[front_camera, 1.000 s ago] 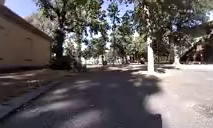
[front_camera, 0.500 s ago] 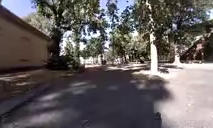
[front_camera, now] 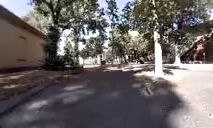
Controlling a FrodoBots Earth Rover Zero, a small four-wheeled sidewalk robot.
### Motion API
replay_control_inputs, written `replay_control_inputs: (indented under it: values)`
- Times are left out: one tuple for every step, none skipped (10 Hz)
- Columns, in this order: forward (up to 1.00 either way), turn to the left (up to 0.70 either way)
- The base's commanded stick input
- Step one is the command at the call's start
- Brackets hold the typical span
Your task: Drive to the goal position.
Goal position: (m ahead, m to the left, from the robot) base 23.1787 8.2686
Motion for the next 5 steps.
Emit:
replay_control_inputs:
  values:
    - [0.7,0.0]
    - [0.7,0.0]
    - [0.7,0.01]
    - [0.7,0.06]
    - [0.7,0.35]
